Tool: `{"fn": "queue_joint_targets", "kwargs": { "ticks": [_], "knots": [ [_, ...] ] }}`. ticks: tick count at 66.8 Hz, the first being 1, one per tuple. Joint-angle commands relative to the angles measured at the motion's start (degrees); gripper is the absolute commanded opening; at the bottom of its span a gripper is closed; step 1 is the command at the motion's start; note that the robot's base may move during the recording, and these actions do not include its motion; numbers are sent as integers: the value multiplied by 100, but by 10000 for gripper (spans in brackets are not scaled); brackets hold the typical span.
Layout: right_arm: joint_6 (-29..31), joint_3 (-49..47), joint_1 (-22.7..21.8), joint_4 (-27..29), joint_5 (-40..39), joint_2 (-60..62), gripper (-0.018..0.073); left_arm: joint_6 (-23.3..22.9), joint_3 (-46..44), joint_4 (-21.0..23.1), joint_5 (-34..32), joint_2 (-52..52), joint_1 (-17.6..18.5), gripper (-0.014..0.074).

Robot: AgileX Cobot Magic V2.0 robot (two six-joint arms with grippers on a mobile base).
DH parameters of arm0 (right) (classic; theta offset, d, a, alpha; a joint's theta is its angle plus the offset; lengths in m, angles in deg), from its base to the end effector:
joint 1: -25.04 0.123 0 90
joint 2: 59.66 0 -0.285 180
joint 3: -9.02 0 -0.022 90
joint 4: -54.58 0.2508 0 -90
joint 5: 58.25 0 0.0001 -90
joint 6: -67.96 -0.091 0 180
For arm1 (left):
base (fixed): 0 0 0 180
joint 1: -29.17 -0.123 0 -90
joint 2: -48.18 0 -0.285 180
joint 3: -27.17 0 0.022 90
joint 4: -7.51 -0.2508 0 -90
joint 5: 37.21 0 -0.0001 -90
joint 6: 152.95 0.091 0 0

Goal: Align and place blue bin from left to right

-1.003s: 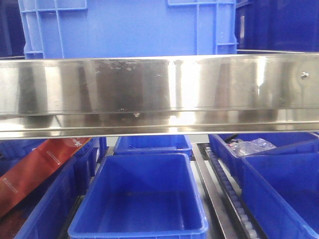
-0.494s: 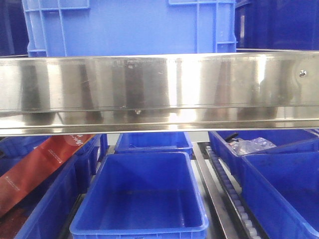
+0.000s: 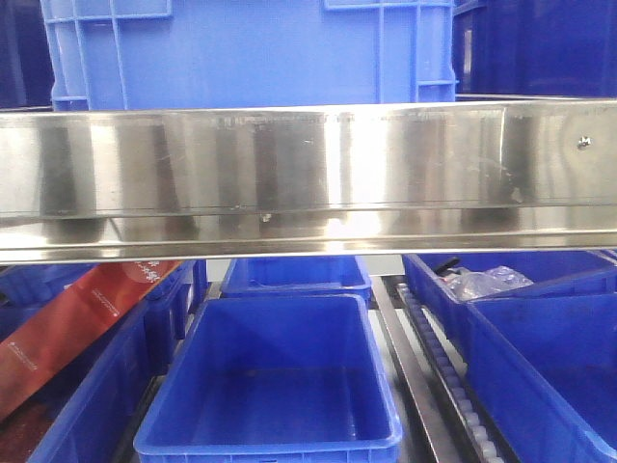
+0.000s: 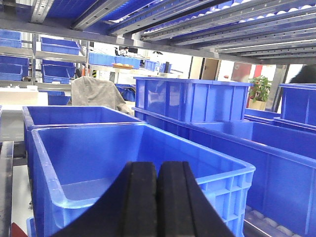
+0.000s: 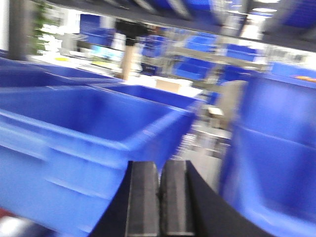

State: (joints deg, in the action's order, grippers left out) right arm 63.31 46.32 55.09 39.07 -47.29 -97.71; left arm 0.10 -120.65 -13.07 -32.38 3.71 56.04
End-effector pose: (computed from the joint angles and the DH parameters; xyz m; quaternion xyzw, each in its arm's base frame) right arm 0.0918 0.0477 0.3897 -0.2191 0.6453 0.1066 0.7240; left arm 0.1131 -0.0543 0.4158 0.1043 0.6422 -0.2084 0.7303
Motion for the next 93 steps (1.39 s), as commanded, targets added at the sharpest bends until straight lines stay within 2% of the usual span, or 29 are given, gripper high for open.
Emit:
{"fn": "queue_joint_targets", "kwargs": {
  "ticks": [1, 4, 10, 17, 38, 50, 57, 60, 93],
  "knots": [
    [827, 450, -630, 847, -597, 341, -69, 21, 9, -11, -120, 25, 27, -111],
    [1043, 767, -1006, 1205, -878, 558, -69, 21, 9, -11, -120, 25, 27, -111],
    [1043, 1325, -1490, 1438, -1097, 871, -69, 21, 9, -11, -120, 25, 27, -111],
    [1043, 1865, -1743, 1654, -1097, 1202, -69, 21, 9, -11, -120, 25, 27, -111],
    [971, 3509, -1753, 1690, -1042, 2387, -69, 21, 9, -11, -120, 25, 27, -111],
    [698, 3937, -1753, 1719, -890, 3026, -69, 21, 9, -11, -120, 25, 27, -111],
    [544, 3992, -1753, 1719, -1024, 3026, -69, 21, 9, -11, -120, 25, 27, -111],
    [432, 3992, -1753, 1719, -788, 3026, -69, 21, 9, -11, -121, 25, 27, -111],
    [432, 3992, -1753, 1719, -799, 3026, -69, 21, 9, -11, -119, 25, 27, -111]
  ]
}}
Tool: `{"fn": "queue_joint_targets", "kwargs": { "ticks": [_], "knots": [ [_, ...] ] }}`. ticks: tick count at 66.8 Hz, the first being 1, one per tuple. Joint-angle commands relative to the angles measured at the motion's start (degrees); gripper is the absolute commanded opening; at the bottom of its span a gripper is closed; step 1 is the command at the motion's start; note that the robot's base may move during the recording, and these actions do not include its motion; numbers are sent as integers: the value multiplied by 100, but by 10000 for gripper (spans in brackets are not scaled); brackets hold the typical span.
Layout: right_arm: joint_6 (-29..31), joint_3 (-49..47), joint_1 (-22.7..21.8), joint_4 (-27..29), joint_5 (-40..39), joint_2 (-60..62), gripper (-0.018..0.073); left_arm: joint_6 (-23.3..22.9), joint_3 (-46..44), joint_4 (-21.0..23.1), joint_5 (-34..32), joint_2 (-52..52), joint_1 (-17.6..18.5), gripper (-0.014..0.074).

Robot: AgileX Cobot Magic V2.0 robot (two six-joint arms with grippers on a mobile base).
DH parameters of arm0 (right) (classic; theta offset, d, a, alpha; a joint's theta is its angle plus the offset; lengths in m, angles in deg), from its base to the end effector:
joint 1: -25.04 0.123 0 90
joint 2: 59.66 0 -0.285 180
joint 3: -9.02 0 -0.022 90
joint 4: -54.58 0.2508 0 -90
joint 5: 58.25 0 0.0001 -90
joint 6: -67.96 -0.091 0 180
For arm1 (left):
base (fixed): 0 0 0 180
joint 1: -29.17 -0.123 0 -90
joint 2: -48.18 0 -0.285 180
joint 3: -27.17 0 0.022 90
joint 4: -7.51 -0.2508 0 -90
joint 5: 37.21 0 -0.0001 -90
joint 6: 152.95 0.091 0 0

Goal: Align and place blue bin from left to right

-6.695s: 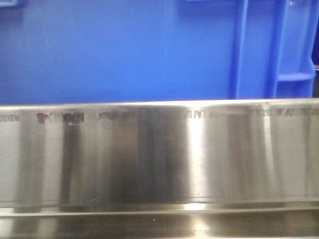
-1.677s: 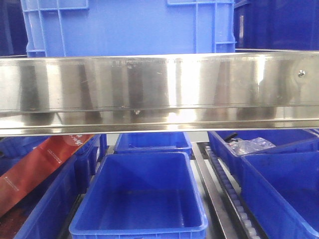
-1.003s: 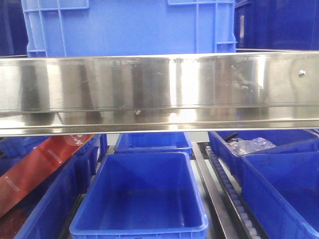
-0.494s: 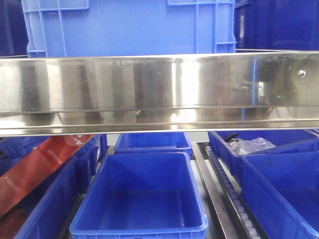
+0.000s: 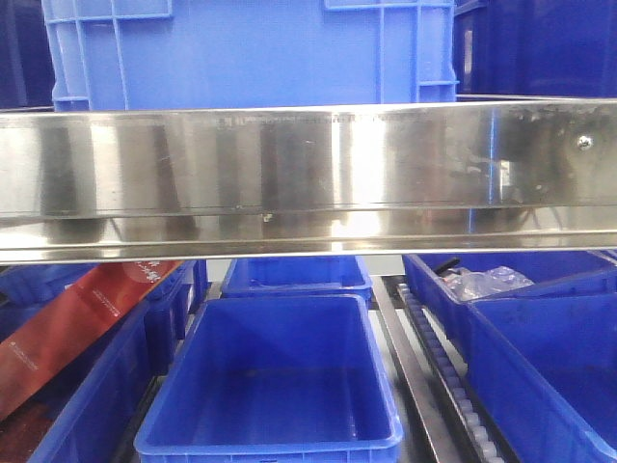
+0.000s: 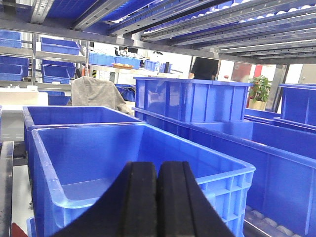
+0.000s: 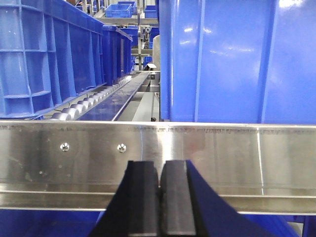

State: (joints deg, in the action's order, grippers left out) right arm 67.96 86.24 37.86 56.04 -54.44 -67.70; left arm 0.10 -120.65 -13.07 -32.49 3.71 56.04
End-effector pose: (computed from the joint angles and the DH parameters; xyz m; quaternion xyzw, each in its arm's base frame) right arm 0.0555 0.0128 0.2069 -0.0700 0.6978 0.0892 0.7072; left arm 0.1131 -0.0543 0.4160 0.1045 0.6415 -0.2088 0.7308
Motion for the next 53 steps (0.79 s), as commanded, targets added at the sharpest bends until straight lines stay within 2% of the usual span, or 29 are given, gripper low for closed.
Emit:
{"fn": "queue_joint_targets", "kwargs": {
  "ticks": [1, 42, 48, 53],
  "knots": [
    [-33, 0, -30, 22, -84, 25, -69, 21, 9, -11, -108, 25, 27, -111],
    [-33, 0, -30, 22, -84, 25, -69, 21, 18, -11, -19, 36, 16, -111],
    [-33, 0, -30, 22, -84, 25, -69, 71, 18, -327, 251, 36, -127, -111],
    [-33, 0, -30, 22, -84, 25, -69, 385, 104, -208, 449, 127, -374, -111]
  ]
}}
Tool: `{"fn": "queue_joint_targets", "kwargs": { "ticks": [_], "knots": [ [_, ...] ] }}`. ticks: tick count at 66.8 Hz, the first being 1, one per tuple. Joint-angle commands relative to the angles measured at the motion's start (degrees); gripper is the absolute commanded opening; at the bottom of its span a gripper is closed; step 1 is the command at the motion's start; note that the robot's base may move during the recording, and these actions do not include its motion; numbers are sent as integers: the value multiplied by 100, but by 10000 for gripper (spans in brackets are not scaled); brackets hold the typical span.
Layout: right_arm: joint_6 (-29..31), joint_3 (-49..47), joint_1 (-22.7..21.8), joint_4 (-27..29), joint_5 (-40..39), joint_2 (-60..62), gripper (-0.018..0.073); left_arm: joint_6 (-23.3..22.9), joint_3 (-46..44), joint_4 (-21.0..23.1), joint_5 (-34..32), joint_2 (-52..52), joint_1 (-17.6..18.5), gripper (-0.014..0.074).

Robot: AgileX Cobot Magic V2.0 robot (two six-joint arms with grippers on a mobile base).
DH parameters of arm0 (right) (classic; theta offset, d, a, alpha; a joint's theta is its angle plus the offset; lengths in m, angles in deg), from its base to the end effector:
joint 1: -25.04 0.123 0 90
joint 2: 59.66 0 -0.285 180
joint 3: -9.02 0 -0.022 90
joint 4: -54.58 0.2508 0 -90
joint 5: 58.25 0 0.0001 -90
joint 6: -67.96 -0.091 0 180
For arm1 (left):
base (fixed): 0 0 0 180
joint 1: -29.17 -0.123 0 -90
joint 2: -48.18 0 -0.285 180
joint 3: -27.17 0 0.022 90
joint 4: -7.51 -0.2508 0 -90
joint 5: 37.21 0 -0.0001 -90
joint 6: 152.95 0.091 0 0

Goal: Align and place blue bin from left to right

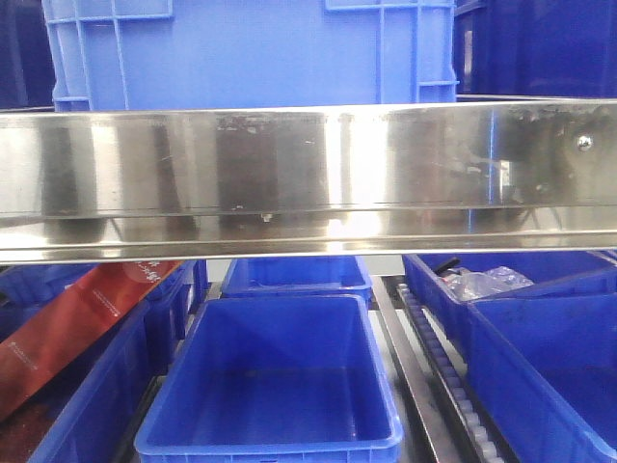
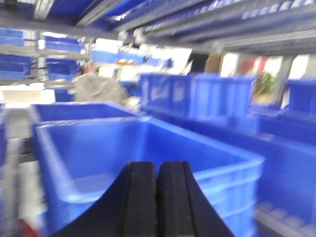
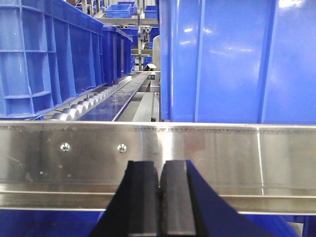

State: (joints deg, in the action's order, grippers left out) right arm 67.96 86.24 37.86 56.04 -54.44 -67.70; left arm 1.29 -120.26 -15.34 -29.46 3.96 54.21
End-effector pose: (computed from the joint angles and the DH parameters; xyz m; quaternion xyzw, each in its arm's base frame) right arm 0.0555 0.0128 0.2069 -0.0700 0.6978 0.0892 0.7072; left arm 0.1155 -0.0487 0.4100 0.1081 0.6600 -0.1637 0.7252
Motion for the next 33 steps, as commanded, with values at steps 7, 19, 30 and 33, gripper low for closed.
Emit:
{"fn": "queue_joint_targets", "kwargs": {
  "ticks": [7, 19, 30, 33],
  "knots": [
    [-33, 0, -30, 22, -84, 25, -69, 1421, 298, 1039, 171, 391, -730, -111],
    [-33, 0, -30, 22, -84, 25, -69, 2577, 1008, 1788, 81, 1105, -1691, -111],
    [-33, 0, -30, 22, -84, 25, -69, 2577, 1924, 1942, -17, 1900, -2226, -111],
    [-33, 0, -30, 22, -84, 25, -69, 2577, 2182, 1969, -17, 2121, -2346, -111]
  ]
}}
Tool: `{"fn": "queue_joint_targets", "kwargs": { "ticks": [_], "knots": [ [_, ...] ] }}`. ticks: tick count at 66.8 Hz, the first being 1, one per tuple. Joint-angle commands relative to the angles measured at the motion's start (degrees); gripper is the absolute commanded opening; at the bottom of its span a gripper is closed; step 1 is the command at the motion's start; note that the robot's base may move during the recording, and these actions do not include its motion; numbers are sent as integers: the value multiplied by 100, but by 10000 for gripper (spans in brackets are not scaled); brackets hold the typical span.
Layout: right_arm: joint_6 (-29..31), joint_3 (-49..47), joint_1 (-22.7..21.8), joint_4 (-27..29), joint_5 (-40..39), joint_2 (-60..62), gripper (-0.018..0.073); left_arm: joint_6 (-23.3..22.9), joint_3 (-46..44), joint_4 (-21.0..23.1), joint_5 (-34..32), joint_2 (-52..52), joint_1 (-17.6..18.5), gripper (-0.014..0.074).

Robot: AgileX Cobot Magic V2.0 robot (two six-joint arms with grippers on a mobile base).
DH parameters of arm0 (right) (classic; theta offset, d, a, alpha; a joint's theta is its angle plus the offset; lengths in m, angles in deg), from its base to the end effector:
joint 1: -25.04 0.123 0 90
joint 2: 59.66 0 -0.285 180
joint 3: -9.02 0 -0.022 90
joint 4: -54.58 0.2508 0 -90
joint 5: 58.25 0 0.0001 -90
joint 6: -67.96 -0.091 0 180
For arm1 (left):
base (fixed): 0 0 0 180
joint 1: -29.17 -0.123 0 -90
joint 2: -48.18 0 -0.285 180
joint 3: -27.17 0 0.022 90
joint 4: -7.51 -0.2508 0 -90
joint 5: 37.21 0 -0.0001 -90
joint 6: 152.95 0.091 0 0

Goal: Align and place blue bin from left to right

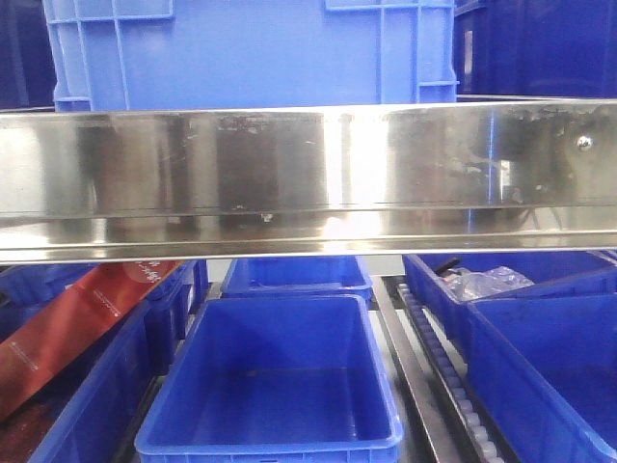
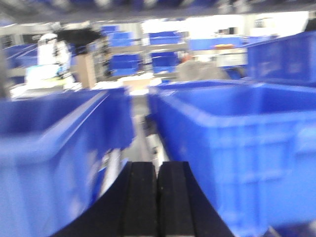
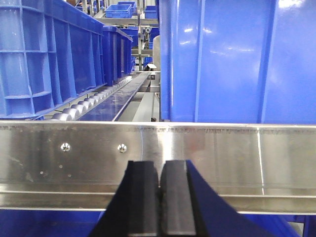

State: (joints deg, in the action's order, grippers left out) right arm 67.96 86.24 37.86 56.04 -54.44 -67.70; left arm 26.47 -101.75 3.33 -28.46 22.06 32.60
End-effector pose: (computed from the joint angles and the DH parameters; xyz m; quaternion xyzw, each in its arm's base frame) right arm 0.0555 0.0128 0.2069 -0.0700 0.6978 0.0892 0.7072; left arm 0.0745 -0.0034 0.3319 0.0374 0.6805 0.0046 0.7318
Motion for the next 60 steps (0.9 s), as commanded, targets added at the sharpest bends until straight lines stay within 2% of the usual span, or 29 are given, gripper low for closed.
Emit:
{"fn": "queue_joint_targets", "kwargs": {
  "ticks": [1, 14, 20, 27, 34, 37, 42, 49, 60],
  "knots": [
    [-33, 0, -30, 22, -84, 25, -69, 58, 440, 102, -117, 374, -215, -111],
    [-33, 0, -30, 22, -84, 25, -69, 58, 1413, 114, -128, 1118, -319, -111],
    [-33, 0, -30, 22, -84, 25, -69, 58, 1823, 386, -183, 1369, -319, -111],
    [-33, 0, -30, 22, -84, 25, -69, 58, 2310, 418, -683, 1634, -319, -111],
    [-33, 0, -30, 22, -84, 25, -69, 58, 2614, 418, -1472, 1811, -319, -111],
    [-33, 0, -30, 22, -84, 25, -69, 58, 2614, 361, -1122, 1833, -319, -111],
    [-33, 0, -30, 22, -84, 25, -69, 58, 2614, 283, -969, 1833, -319, -111],
    [-33, 0, -30, 22, -84, 25, -69, 58, 2614, 241, -957, 1833, -319, -111],
    [-33, 0, -30, 22, -84, 25, -69, -237, 2614, 183, -957, 1833, -319, -111]
  ]
}}
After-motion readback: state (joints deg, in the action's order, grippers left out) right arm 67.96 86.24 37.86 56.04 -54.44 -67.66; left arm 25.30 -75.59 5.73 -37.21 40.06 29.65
